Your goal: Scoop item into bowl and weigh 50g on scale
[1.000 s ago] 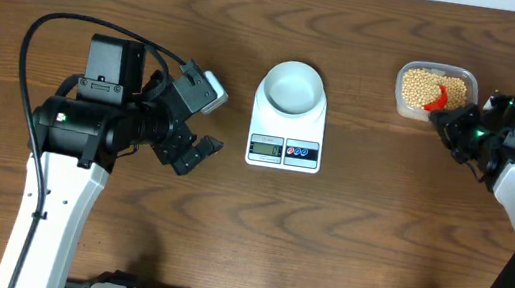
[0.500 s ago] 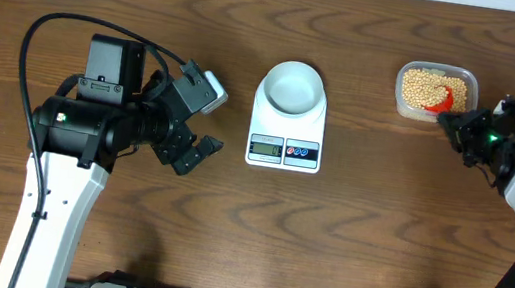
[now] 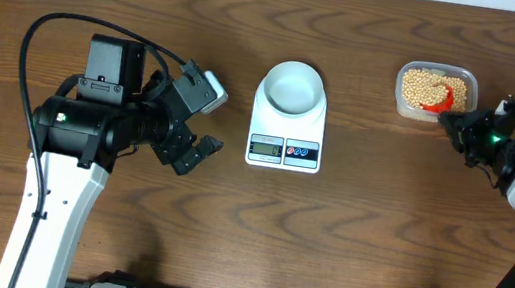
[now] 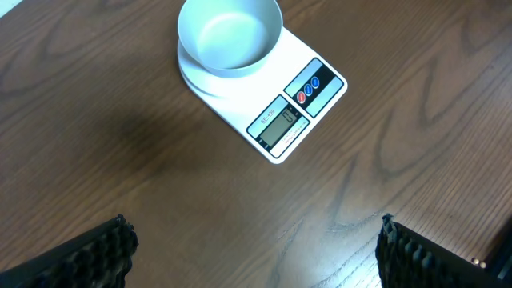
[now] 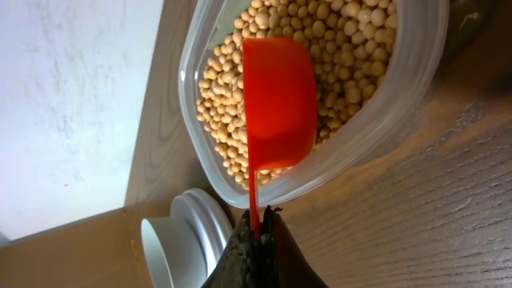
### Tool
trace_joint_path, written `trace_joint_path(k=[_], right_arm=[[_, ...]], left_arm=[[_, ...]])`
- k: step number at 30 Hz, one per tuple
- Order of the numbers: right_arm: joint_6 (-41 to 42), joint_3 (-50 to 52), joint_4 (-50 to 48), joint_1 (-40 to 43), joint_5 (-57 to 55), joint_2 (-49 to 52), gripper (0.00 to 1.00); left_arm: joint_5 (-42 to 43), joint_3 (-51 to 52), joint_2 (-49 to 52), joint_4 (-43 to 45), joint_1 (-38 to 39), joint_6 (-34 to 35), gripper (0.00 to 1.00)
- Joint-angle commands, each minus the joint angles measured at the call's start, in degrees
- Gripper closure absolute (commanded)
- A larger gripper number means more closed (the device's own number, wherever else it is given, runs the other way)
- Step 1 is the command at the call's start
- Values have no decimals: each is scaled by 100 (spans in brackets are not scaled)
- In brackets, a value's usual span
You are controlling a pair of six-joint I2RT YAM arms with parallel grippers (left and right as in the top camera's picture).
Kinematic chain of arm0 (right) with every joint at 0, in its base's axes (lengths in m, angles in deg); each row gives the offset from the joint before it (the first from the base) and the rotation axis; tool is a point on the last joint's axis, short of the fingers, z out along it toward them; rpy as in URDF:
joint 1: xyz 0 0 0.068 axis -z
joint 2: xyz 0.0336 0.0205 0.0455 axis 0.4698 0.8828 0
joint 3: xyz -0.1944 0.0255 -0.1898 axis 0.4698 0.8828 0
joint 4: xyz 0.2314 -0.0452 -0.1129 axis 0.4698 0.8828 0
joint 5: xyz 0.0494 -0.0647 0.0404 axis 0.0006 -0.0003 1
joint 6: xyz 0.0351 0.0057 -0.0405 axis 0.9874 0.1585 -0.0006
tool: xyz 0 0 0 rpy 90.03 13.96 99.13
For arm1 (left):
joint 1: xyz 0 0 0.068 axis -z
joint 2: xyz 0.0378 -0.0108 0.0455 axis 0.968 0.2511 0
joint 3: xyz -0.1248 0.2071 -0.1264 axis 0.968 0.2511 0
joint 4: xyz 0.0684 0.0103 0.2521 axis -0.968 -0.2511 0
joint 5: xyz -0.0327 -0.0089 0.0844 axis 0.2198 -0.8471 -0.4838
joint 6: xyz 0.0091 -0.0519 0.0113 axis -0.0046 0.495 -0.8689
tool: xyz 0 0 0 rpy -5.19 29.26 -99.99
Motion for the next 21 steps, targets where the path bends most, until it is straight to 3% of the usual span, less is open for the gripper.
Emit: trace_joint_path(k=[1,21], right_arm=[[35,-11,24,144,348,52,99],[-105,-11,-35,490,852,52,99]], left_arm=[[96,-98,-42,-15,-24,-55,2],[94,-98,-42,-15,-24,-55,2]])
